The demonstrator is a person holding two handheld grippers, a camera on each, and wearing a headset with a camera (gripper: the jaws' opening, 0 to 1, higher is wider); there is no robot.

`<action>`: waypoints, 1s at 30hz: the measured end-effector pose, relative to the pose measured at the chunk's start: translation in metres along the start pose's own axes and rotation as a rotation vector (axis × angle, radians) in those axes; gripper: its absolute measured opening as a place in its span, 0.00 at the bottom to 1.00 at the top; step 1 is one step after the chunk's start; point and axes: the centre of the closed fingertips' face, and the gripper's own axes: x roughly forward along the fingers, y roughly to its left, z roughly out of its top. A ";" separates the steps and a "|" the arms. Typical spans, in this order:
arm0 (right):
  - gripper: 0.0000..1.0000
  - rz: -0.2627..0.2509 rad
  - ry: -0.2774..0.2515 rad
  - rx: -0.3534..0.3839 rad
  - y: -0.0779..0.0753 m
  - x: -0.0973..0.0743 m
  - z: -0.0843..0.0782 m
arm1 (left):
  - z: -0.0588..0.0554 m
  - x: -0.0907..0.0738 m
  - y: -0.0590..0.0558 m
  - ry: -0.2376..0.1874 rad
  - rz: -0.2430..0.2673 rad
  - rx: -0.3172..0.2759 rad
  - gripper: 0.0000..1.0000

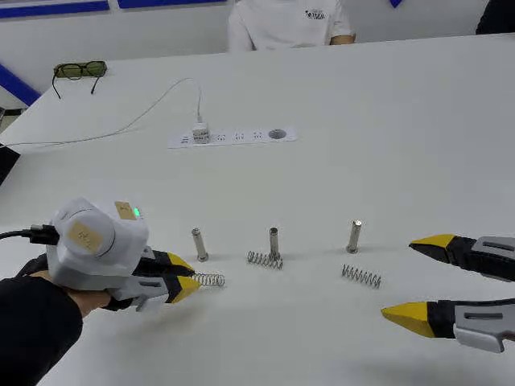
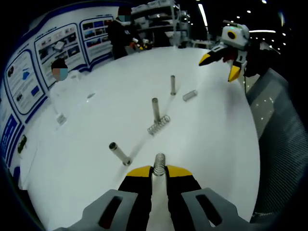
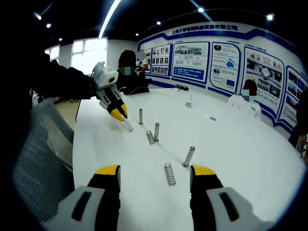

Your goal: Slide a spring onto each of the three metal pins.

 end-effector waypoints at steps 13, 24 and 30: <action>0.52 0.105 -0.016 -0.084 0.029 0.018 0.028 | 0.032 -0.003 -0.023 -0.015 -0.062 0.051 0.10; 0.34 0.186 0.001 -0.138 0.054 0.038 0.037 | 0.069 -0.006 -0.065 -0.045 -0.163 0.128 0.10; 0.30 0.235 0.007 -0.137 0.066 0.046 0.036 | 0.087 -0.008 -0.082 -0.073 -0.201 0.158 0.10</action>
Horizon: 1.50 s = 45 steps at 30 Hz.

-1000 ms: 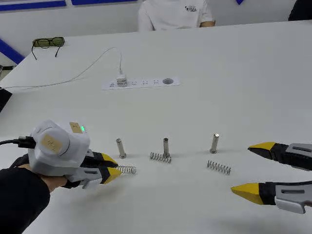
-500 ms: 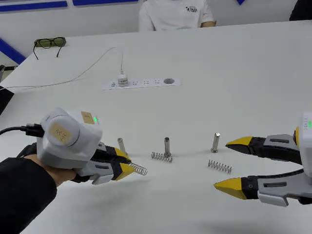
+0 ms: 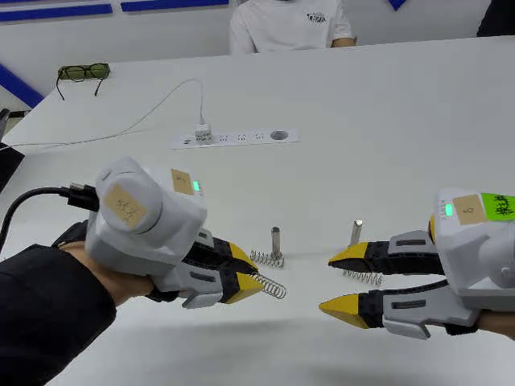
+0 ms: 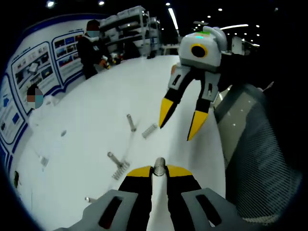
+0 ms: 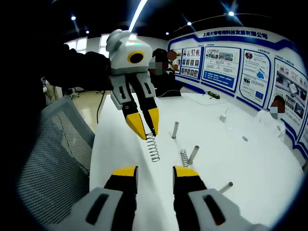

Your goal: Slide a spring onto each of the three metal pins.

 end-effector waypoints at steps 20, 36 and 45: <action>0.14 0.036 0.042 -0.087 0.015 0.014 -0.010 | 0.034 0.007 -0.027 -0.057 -0.078 0.020 0.09; 0.13 0.070 0.021 -0.072 0.026 0.020 -0.004 | 0.043 0.007 -0.033 -0.087 -0.090 0.003 0.09; 0.19 0.063 0.019 -0.046 0.024 0.019 -0.005 | 0.038 0.004 -0.031 -0.075 -0.075 0.006 0.09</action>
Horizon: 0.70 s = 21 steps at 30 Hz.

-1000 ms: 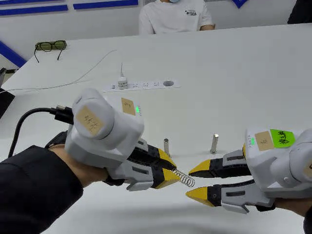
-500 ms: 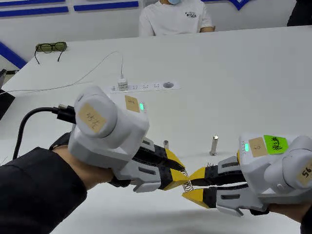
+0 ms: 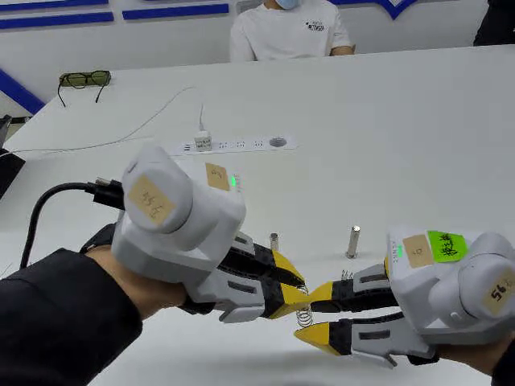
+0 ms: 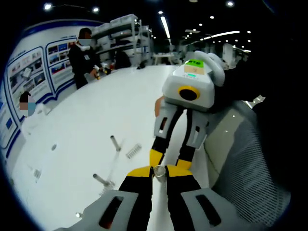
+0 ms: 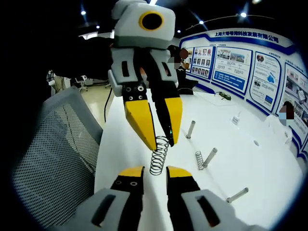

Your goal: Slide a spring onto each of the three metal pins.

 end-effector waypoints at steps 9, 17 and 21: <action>0.22 -0.069 -0.001 0.043 -0.020 -0.013 -0.008 | -0.019 -0.027 0.029 0.035 0.085 -0.028 0.09; 0.26 -0.116 -0.006 0.086 -0.033 -0.024 -0.014 | -0.037 -0.050 0.068 0.063 0.182 -0.062 0.09; 0.30 -0.138 0.004 0.101 -0.039 -0.029 -0.020 | -0.042 -0.058 0.085 0.070 0.216 -0.080 0.09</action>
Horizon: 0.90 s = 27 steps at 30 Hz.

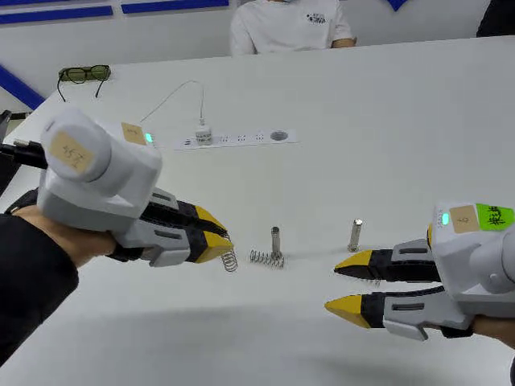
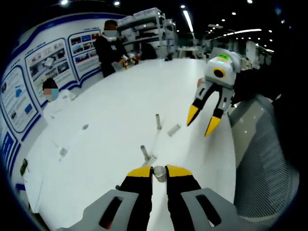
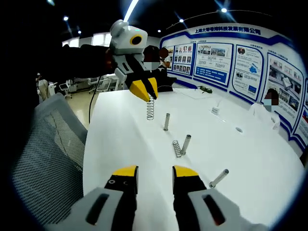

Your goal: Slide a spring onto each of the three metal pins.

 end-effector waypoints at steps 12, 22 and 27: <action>0.46 -0.083 -0.022 0.076 -0.026 -0.020 -0.010 | -0.005 -0.005 0.036 0.011 0.063 -0.033 0.09; 0.62 -0.171 -0.024 0.144 -0.047 -0.031 -0.019 | -0.012 -0.008 0.059 0.031 0.100 -0.057 0.09; 0.68 -0.182 -0.015 0.158 -0.049 -0.030 -0.023 | -0.014 -0.005 0.067 0.042 0.108 -0.067 0.09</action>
